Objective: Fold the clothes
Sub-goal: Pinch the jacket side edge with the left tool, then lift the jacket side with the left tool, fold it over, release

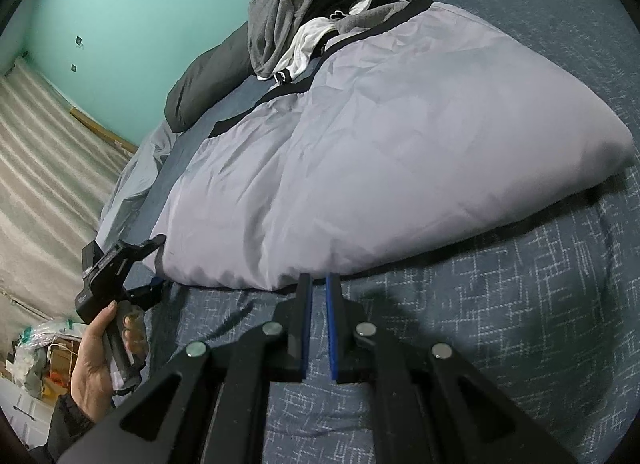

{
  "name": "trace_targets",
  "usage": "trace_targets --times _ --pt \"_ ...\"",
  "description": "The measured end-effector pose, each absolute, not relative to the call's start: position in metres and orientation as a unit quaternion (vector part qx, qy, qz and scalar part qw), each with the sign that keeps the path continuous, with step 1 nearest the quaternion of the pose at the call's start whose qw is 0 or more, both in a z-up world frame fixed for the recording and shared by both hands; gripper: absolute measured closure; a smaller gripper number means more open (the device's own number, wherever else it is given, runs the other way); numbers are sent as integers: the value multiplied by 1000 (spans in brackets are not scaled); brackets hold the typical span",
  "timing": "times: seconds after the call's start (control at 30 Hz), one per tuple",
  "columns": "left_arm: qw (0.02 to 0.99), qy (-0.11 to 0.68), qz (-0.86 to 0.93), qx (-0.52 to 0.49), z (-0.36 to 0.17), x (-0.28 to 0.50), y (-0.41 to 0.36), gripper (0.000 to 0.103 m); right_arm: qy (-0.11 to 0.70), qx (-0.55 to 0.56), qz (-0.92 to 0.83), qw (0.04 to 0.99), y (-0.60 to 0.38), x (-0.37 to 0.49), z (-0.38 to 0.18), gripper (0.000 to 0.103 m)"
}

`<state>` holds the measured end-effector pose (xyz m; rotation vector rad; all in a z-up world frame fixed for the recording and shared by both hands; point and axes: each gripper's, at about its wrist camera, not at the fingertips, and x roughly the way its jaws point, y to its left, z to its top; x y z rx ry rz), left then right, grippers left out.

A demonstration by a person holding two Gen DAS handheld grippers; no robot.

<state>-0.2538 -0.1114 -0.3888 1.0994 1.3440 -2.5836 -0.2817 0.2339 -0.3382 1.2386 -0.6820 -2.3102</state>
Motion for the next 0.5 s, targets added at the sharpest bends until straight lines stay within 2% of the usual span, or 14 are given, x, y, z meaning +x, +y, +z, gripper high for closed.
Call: trace_targets --times 0.1,0.17,0.5 --pt "4 423 -839 343 -380 -256 -107 78 -250 442 -834 213 239 -282 -336 98" --pt "-2 413 -846 336 -371 -257 -102 83 -253 440 -835 212 242 -282 -335 98" --pt "-56 341 -883 319 -299 -281 -43 91 -276 422 -841 198 266 -283 -327 98"
